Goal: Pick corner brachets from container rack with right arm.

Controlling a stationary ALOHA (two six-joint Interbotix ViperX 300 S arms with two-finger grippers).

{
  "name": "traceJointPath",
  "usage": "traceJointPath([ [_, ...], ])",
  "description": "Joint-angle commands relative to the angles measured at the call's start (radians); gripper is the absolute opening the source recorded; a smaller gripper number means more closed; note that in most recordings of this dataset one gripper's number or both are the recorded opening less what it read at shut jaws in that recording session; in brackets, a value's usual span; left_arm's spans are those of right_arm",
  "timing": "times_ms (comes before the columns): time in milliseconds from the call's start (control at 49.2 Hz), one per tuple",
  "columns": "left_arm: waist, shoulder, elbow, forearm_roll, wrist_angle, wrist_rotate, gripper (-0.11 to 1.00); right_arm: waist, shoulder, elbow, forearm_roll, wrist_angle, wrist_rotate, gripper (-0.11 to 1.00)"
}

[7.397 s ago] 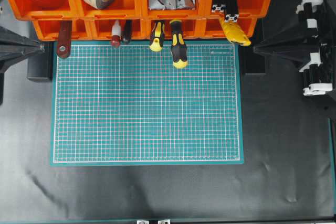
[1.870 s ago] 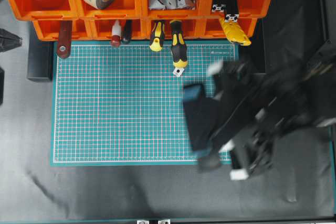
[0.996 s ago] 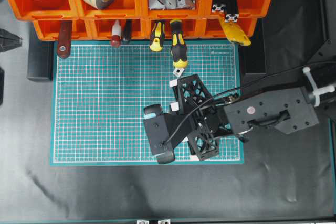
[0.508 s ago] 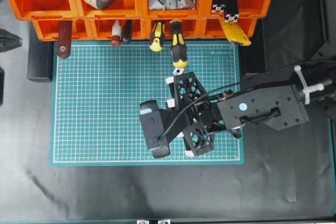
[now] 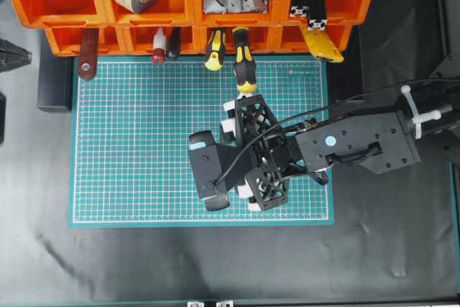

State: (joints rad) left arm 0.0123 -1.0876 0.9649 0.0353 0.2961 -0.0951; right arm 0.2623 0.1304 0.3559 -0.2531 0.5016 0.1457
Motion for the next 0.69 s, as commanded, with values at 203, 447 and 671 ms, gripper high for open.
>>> traceJointPath([
  [203, -0.003, 0.006, -0.018, 0.002, -0.003, -0.002, 0.00, 0.011, -0.081, 0.009, 0.002, 0.006, 0.051, 0.80],
  [447, -0.005, -0.014, -0.012, 0.002, -0.003, -0.003, 0.00, 0.011, -0.255, 0.118, 0.002, 0.003, 0.135, 0.81],
  [671, -0.005, -0.023, -0.009, 0.002, -0.003, 0.009, 0.00, 0.008, -0.411, 0.207, -0.003, -0.008, 0.143, 0.80],
])
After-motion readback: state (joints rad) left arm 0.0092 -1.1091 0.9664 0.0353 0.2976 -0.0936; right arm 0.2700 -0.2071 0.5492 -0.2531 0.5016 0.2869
